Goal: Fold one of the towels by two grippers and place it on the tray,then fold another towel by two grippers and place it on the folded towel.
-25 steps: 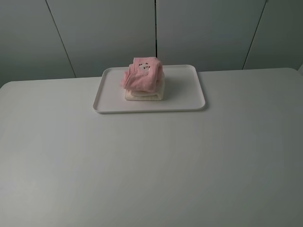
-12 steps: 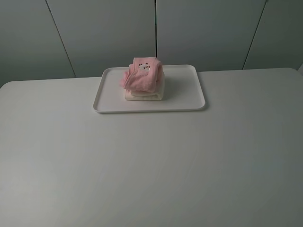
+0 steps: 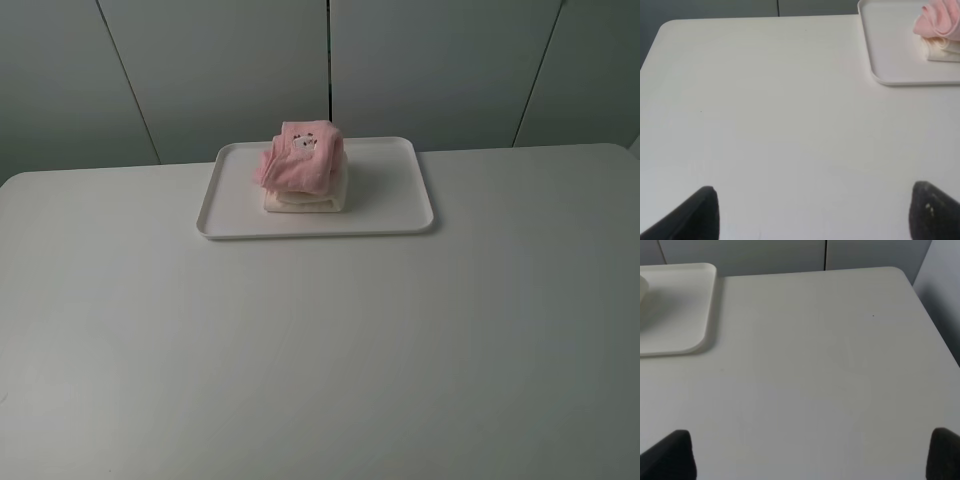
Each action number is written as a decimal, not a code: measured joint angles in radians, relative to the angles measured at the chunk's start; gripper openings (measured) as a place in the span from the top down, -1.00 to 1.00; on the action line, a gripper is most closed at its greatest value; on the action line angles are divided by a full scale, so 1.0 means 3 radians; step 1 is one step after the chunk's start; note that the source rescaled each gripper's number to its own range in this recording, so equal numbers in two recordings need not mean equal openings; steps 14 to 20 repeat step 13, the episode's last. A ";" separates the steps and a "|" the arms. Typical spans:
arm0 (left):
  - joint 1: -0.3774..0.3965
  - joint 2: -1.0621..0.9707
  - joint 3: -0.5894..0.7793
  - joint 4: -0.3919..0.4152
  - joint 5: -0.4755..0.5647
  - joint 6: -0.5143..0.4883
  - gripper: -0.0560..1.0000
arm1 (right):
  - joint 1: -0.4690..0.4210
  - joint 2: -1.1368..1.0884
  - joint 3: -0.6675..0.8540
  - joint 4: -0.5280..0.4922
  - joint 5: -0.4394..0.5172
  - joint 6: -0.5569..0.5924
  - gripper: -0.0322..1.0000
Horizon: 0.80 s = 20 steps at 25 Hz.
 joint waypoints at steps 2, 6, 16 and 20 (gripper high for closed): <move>0.0000 0.0000 0.0000 0.0000 0.0000 0.0000 -0.96 | 0.0000 0.0000 0.0000 0.0000 0.0000 0.0000 -1.00; 0.0000 0.0000 0.0000 0.0000 0.0000 0.0000 -0.96 | 0.0000 0.0000 0.0000 0.0000 0.0000 0.0000 -1.00; 0.0000 0.0000 0.0000 0.0000 0.0000 0.0000 -0.96 | 0.0000 0.0000 0.0000 0.0000 0.0000 0.0000 -1.00; 0.0000 0.0000 0.0000 0.0000 0.0000 0.0000 -0.96 | 0.0000 0.0000 0.0000 0.0000 0.0000 0.0000 -1.00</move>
